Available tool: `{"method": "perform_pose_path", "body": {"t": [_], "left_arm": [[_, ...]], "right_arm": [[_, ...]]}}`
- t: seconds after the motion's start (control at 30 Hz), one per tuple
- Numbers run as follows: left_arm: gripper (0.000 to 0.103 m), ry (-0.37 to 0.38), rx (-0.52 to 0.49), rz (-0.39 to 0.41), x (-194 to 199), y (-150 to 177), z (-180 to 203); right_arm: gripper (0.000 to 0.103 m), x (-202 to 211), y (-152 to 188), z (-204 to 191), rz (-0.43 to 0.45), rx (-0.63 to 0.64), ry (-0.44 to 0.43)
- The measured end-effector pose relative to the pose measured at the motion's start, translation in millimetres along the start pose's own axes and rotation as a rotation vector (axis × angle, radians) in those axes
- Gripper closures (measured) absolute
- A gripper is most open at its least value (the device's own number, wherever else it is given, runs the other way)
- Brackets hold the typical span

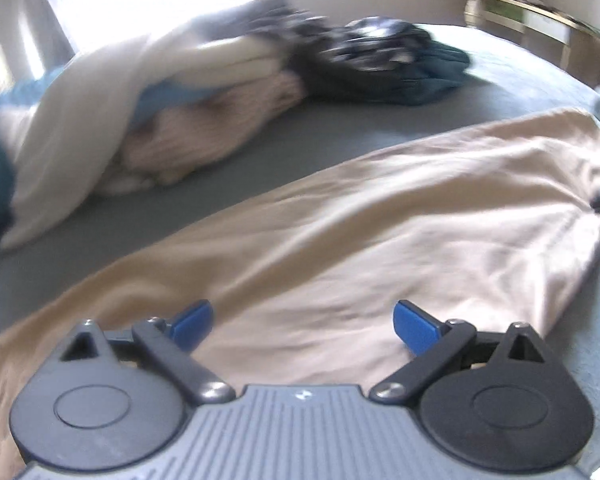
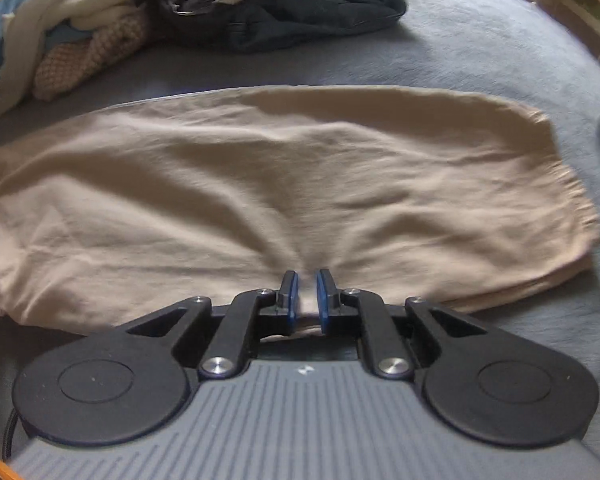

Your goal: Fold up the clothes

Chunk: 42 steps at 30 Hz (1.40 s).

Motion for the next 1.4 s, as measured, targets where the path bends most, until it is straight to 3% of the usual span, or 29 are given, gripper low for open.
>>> {"method": "perform_pose_path", "body": {"t": [0.13, 0.27, 0.3, 0.4, 0.43, 0.57, 0.67, 0.77, 0.87, 0.93, 1.0, 1.1, 1.2, 1.4], "left_arm": [[0.016, 0.009, -0.059, 0.023, -3, -3, 23], [0.038, 0.086, -0.093, -0.017, -10, 6, 37], [0.039, 0.095, -0.112, -0.027, -10, 10, 41], [0.039, 0.099, -0.131, -0.021, -9, 20, 42], [0.039, 0.106, -0.127, -0.017, -9, 23, 41], [0.032, 0.128, -0.084, -0.013, -12, 26, 32], [0.028, 0.133, -0.046, -0.017, -11, 29, 27], [0.027, 0.133, -0.032, -0.02, -10, 32, 26], [0.025, 0.139, -0.021, -0.019, -10, 34, 24], [0.023, 0.141, -0.009, -0.018, -11, 36, 22], [0.022, 0.144, -0.002, -0.018, -11, 38, 21], [0.02, 0.145, -0.004, -0.01, -11, 40, 21], [0.02, 0.149, -0.002, -0.006, -12, 41, 19], [0.02, 0.148, 0.001, 0.002, -11, 43, 20]], "right_arm": [[0.091, 20, -16, -33, 0.082, 0.004, -0.114], [0.091, -3, -20, -93, 0.034, 0.073, -0.222], [0.092, -11, -14, -104, 0.001, 0.092, -0.232], [0.092, -25, 19, -116, -0.089, 0.123, -0.211], [0.092, -19, 26, -115, -0.076, 0.126, -0.21], [0.092, -1, 30, -110, -0.154, 0.115, -0.191], [0.091, 12, 13, -120, -0.109, 0.109, -0.21], [0.091, 16, -7, -143, -0.035, 0.117, -0.298], [0.091, 4, -7, -176, -0.028, 0.189, -0.348], [0.091, -10, 5, -188, -0.073, 0.237, -0.359], [0.092, -20, 24, -186, -0.132, 0.279, -0.327], [0.092, -9, 50, -162, -0.174, 0.271, -0.353], [0.091, 6, 48, -135, -0.229, 0.206, -0.393], [0.091, 8, -23, -97, 0.009, 0.06, -0.287]]}}
Point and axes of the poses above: each gripper's, at about its wrist camera, not at the fingertips, and x roughly against the way its jaws point, z to its right, y to its underside, the point moved 2 cm from there along -x, roughly the way its jaws point, and after that the axes turned 11 degrees about -x, right-handed, at the moved point
